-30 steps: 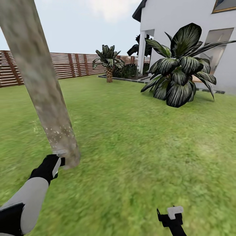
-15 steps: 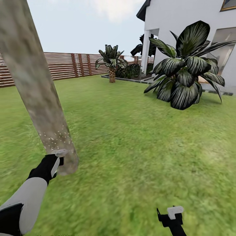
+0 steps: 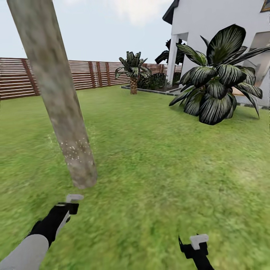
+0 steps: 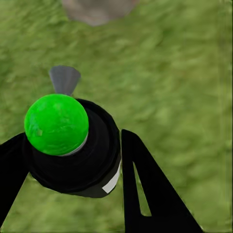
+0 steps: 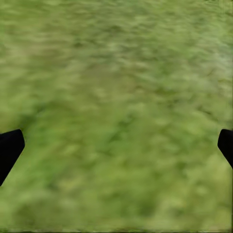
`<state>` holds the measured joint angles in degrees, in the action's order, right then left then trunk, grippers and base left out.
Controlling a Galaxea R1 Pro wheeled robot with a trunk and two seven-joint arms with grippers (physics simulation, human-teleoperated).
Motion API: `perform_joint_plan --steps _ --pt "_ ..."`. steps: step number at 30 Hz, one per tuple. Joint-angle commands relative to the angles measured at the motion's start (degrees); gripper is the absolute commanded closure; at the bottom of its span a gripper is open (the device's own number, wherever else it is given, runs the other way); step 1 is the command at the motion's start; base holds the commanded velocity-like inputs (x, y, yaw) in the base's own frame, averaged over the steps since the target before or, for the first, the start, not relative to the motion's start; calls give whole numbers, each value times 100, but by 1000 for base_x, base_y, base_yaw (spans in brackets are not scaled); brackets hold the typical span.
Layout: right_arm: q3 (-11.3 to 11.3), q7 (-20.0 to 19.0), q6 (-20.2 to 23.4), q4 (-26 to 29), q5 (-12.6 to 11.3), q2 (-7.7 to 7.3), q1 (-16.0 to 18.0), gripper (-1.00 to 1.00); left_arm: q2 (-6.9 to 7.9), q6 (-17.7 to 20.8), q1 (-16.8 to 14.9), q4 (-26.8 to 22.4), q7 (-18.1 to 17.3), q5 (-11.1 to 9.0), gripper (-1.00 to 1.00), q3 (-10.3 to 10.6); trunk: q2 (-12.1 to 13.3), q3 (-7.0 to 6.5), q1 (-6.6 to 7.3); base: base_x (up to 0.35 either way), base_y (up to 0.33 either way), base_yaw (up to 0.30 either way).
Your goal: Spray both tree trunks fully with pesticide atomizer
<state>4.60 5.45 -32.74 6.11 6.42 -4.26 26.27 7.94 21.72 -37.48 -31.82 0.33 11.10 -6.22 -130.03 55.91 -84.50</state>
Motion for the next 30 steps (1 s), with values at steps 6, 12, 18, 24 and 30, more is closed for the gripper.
perform_joint_plan --steps 6,12,18,24,30 --pt "50 -2384 1418 1599 1724 -12 44 -100 292 -1115 107 25 -3166 1461 100 584 -2 4 5 -308 0 0" --pt "51 -5024 1924 2653 2021 -54 281 -100 230 -1774 109 26 -4795 2589 100 878 -2 4 5 -24 0 0" --pt "70 -5449 1954 3090 2467 -13 308 100 145 -1753 109 33 -5254 2752 100 1310 -2 4 5 0 0 0" --pt "75 -5756 1958 3403 2487 261 308 100 -227 -1734 103 28 -5262 2763 100 1947 -2 4 5 0 0 0" --pt "521 -5765 1965 3557 2493 572 326 100 -498 -1734 101 26 -5259 2766 100 2068 -2 4 5 0 0 0"
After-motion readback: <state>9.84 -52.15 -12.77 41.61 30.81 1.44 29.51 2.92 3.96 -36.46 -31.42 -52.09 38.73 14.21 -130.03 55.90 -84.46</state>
